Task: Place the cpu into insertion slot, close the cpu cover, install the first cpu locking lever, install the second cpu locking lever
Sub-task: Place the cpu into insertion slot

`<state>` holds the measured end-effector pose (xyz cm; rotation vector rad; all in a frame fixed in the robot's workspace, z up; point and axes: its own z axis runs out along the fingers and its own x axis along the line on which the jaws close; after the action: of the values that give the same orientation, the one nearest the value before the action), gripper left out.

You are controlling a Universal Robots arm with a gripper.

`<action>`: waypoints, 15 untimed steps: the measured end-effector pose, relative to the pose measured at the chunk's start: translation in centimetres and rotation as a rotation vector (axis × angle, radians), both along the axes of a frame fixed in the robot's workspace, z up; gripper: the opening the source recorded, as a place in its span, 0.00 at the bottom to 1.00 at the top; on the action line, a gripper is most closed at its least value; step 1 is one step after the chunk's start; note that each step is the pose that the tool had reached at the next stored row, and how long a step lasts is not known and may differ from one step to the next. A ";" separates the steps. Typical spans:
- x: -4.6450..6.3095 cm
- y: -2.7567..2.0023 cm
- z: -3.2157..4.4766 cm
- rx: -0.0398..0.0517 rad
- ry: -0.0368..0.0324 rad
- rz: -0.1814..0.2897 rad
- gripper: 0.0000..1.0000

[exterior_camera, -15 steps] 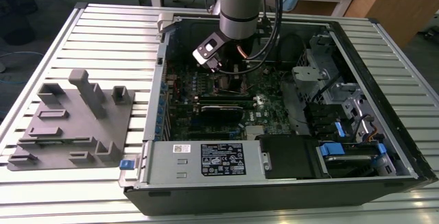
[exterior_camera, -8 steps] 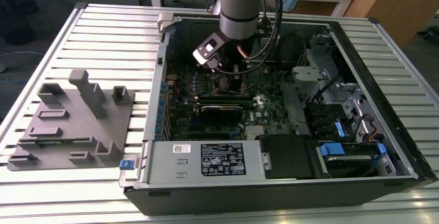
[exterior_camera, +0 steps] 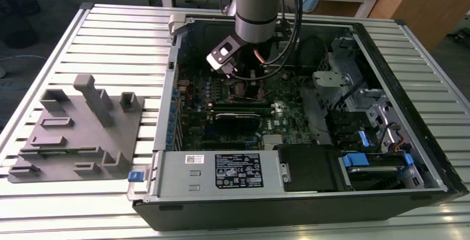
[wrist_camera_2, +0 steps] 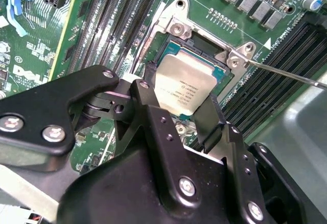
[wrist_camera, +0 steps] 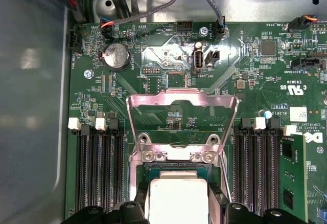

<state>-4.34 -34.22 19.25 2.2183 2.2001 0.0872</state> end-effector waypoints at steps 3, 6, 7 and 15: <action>0.0 0.00 -0.08 -0.0002 0.0001 0.000 0.54; 0.0 -0.01 -0.13 -0.0005 0.0003 0.000 0.54; 0.0 0.00 -0.14 -0.0003 0.0002 0.000 0.54; 0.0 0.00 -0.17 0.0000 -0.0001 0.000 0.54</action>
<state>-4.34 -34.22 19.08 2.2184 2.2001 0.0874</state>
